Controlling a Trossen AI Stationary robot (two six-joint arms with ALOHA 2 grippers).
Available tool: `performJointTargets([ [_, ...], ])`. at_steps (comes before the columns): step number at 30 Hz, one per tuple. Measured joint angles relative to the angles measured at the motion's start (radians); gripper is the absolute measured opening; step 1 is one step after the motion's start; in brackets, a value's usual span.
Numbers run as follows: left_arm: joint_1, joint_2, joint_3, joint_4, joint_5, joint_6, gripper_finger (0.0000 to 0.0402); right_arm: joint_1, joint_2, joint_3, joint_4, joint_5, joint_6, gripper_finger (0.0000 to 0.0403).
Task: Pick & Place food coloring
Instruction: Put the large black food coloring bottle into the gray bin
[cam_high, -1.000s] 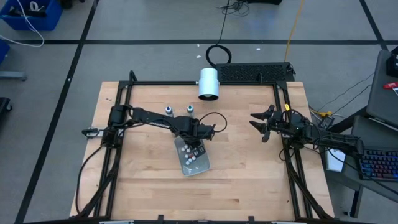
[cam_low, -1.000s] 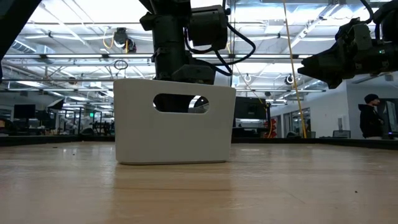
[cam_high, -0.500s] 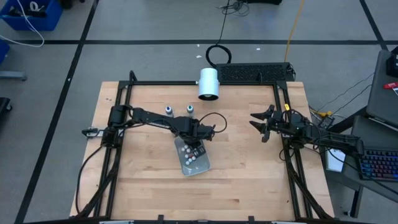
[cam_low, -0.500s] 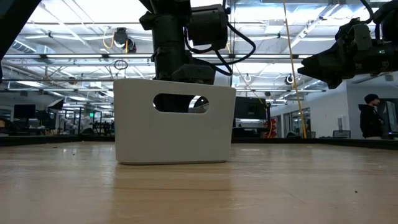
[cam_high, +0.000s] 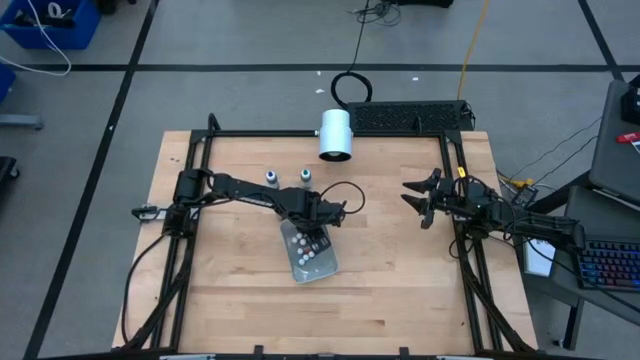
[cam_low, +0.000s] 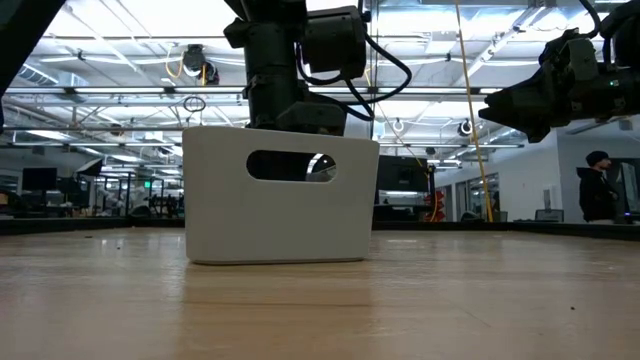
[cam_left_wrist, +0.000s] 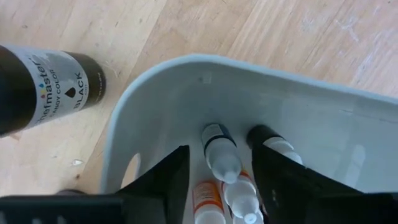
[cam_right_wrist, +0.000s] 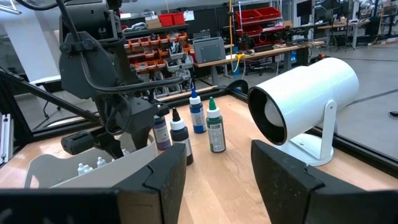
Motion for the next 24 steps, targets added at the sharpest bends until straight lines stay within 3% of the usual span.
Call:
performJointTargets([
  [8,0.001,-0.019,0.000,0.005,0.001,0.004,0.0211,0.000,0.000,0.000,0.000,0.000,0.000,0.0169],
  [16,0.002,-0.063,0.002,-0.019,0.009,0.026,0.0212,0.000,0.000,0.000,-0.001,0.000,0.000,0.0169],
  [21,0.008,-0.155,0.001,-0.073,0.024,0.040,0.0216,0.000,0.003,0.000,-0.002,0.000,0.000,0.0169],
  [24,0.008,-0.251,0.001,-0.093,-0.042,0.043,0.0214,0.000,0.006,0.000,-0.001,0.000,0.000,0.0169],
])
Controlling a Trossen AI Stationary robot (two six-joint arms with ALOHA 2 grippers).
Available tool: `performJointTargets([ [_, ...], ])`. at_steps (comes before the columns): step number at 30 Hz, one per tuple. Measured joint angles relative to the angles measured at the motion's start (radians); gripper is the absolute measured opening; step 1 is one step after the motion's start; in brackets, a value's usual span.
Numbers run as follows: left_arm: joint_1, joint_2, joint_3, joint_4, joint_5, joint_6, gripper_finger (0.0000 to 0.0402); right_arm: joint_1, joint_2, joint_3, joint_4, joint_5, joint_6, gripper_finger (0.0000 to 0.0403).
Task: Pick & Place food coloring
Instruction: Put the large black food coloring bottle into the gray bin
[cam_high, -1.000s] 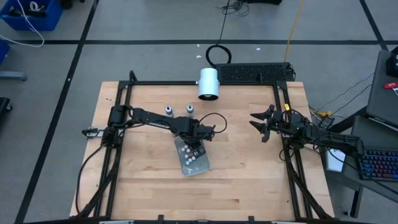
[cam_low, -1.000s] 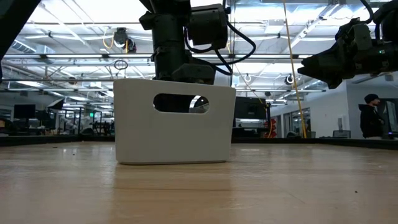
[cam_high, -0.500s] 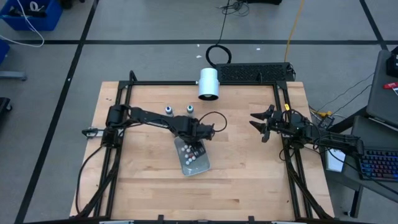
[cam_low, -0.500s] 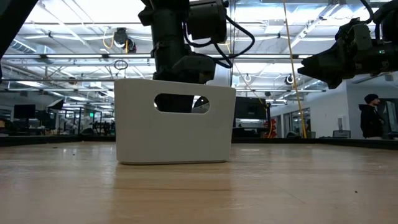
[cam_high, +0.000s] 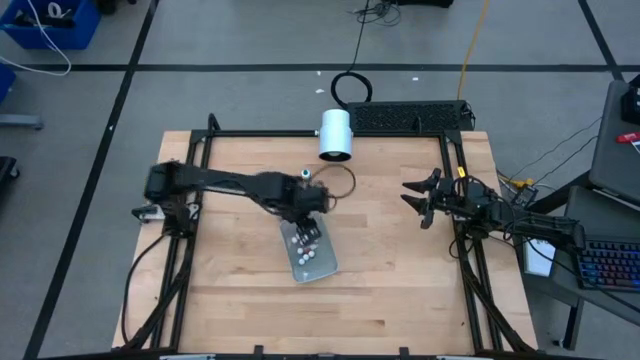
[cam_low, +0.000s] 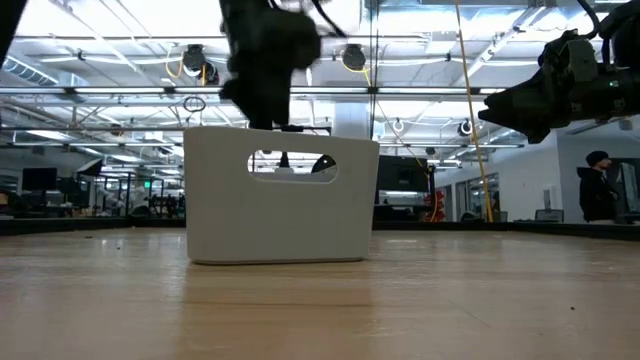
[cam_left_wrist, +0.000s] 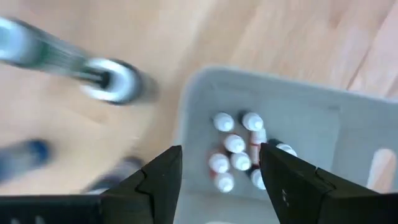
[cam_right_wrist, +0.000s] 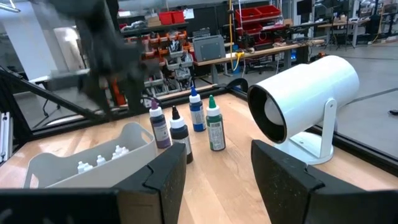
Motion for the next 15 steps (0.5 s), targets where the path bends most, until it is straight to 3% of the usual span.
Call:
performJointTargets([
  [6,-0.032,-0.246,0.001,-0.087,-0.281,0.042,0.0214,0.000,0.000,0.000,0.002,0.000,0.000,0.0169],
  [9,-0.067,-0.360,-0.034,-0.156,-0.476,-0.032,0.0218,0.000,0.000,0.000,0.002,0.000,0.000,0.0169],
  [12,-0.137,-0.478,-0.161,-0.109,-0.728,-0.070,0.0218,0.000,0.000,0.000,0.002,0.000,0.000,0.0169],
  [15,-0.170,-0.600,-0.358,0.037,-0.839,-0.064,0.0213,0.000,0.000,0.000,0.001,0.000,0.000,0.0169],
])
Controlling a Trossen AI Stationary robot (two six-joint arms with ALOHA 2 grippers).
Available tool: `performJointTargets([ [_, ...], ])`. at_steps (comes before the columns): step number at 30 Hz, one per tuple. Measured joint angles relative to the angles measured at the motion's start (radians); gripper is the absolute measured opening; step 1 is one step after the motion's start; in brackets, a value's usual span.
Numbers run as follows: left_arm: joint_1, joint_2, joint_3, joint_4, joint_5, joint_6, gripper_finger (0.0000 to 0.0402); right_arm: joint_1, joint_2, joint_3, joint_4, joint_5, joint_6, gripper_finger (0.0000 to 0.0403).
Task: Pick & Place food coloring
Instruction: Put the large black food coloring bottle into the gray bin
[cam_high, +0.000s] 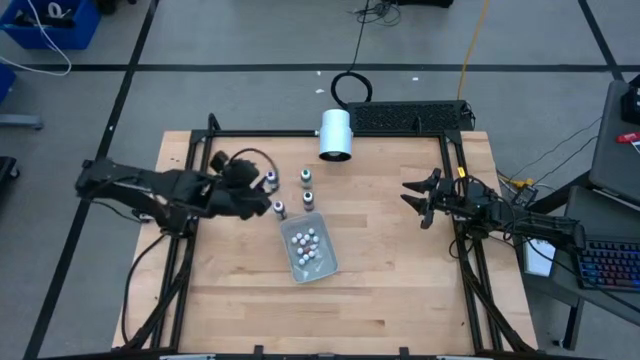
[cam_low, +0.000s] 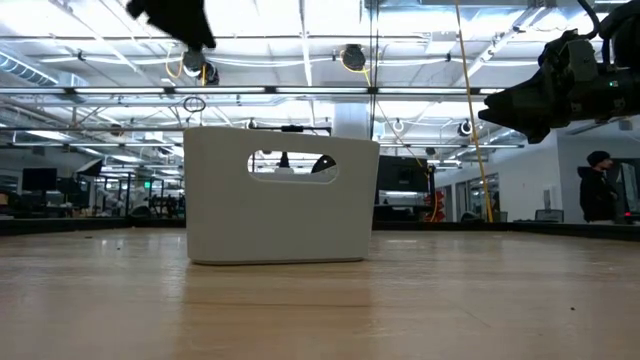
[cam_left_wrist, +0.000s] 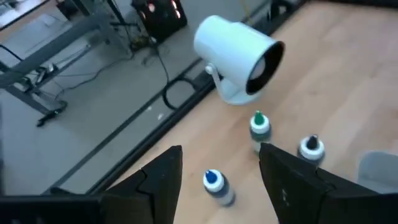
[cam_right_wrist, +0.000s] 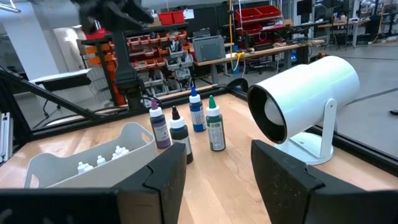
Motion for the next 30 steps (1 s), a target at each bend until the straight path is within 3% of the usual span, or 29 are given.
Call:
performJointTargets([
  [3,0.014,-0.126,-0.228,0.253,0.043,0.079,0.0210,0.000,0.000,0.000,0.001,0.000,0.000,0.0169],
  [9,0.136,-0.351,-0.657,0.836,0.364,0.334,0.0210,0.000,0.000,0.000,0.000,0.000,0.000,0.0169],
  [12,0.176,-0.450,-0.799,1.006,0.491,0.421,0.0212,0.000,0.000,0.000,0.000,0.000,0.000,0.0169],
  [20,0.194,-0.723,-1.005,1.040,0.587,0.435,0.0201,0.000,0.000,0.000,0.000,0.000,0.000,0.0169],
  [24,0.194,-0.853,-1.056,1.023,0.664,0.456,0.0198,0.000,0.000,0.000,0.000,0.000,0.000,0.0169],
  [30,0.194,-1.026,-1.112,0.941,0.684,0.459,0.0208,0.000,0.000,0.000,0.001,0.000,0.000,0.0169],
])
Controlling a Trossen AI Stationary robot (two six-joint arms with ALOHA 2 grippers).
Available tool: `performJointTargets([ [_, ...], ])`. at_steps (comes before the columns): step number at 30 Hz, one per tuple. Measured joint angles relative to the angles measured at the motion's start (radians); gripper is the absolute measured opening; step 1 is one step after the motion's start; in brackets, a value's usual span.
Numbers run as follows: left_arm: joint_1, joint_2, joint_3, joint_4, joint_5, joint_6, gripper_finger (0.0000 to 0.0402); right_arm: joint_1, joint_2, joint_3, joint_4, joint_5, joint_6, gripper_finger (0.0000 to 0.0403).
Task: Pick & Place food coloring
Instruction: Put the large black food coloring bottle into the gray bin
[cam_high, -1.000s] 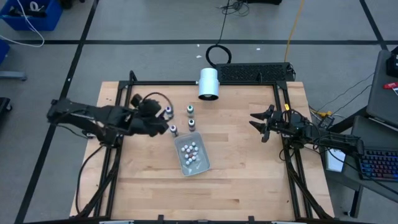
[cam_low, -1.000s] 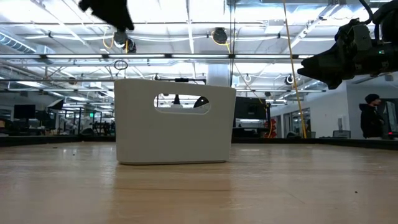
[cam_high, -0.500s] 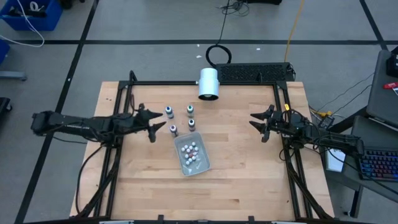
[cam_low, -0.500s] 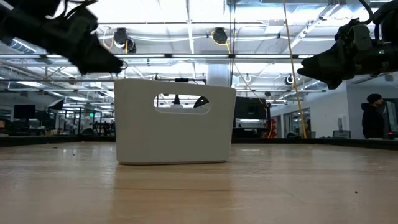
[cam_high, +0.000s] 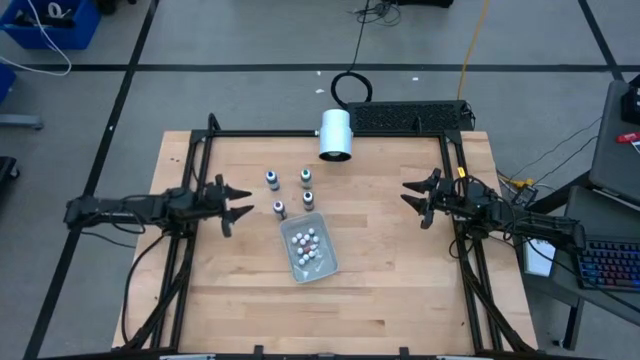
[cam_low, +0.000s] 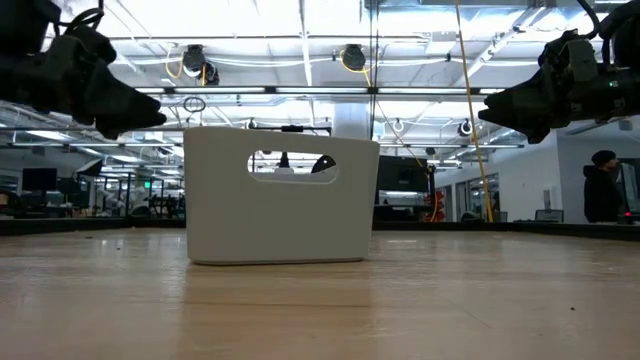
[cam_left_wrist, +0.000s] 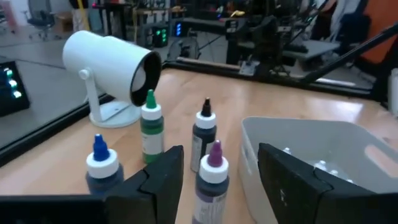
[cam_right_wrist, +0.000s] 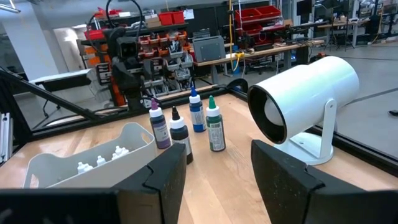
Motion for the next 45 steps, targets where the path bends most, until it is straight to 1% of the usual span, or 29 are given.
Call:
performJointTargets([
  [3,0.000,-0.077,-0.026,0.001,0.018,0.013,0.0208,0.000,0.000,0.000,0.000,0.000,0.000,0.0169],
  [8,-0.010,-0.132,-0.026,-0.004,0.056,0.069,0.0201,0.000,0.000,0.000,0.000,0.000,0.000,0.0169],
  [11,-0.012,-0.126,-0.025,-0.008,0.071,0.077,0.0196,0.000,0.000,0.000,0.014,0.000,0.000,0.0169],
  [13,-0.012,-0.118,-0.025,-0.008,0.065,0.056,0.0195,0.000,-0.001,0.000,0.062,0.000,0.000,0.0169],
  [15,-0.012,-0.102,-0.025,-0.007,0.064,0.030,0.0198,0.000,0.000,0.000,0.126,0.000,0.032,0.0169],
  [19,-0.011,-0.086,-0.028,0.012,0.061,0.030,0.0206,0.001,0.000,0.000,0.260,0.001,0.164,0.0169],
  [23,-0.011,-0.086,-0.028,0.017,0.059,0.030,0.0208,0.001,-0.001,0.000,0.401,-0.002,0.182,0.0169],
  [27,-0.011,-0.086,-0.028,0.020,0.059,0.031,0.0201,0.002,0.000,0.000,0.444,0.014,0.233,0.0169],
  [30,-0.011,-0.086,-0.028,0.023,0.059,0.031,0.0196,0.002,-0.001,0.000,0.523,0.084,0.232,0.0169],
  [33,-0.011,-0.086,-0.028,0.023,0.059,0.031,0.0191,0.002,-0.001,0.000,0.526,0.065,0.251,0.0169],
  [36,-0.011,-0.086,-0.028,0.023,0.059,0.031,0.0193,0.002,0.001,0.000,0.528,0.050,0.314,0.0169],
  [38,-0.011,-0.086,-0.028,0.023,0.059,0.031,0.0196,0.002,0.002,0.000,0.532,0.052,0.309,0.0169],
  [40,-0.011,-0.086,-0.028,0.023,0.059,0.031,0.0200,0.002,0.001,0.000,0.532,0.061,0.267,0.0169],
  [43,-0.011,-0.086,-0.028,0.023,0.059,0.031,0.0206,0.002,0.004,0.002,0.555,0.134,0.237,0.0169],
  [44,-0.011,-0.086,-0.028,0.023,0.059,0.031,0.0207,0.001,0.020,0.018,0.566,0.138,0.215,0.0169],
  [45,-0.011,-0.086,-0.028,0.023,0.059,0.031,0.0208,0.001,0.042,0.044,0.538,0.135,0.186,0.0169],
])
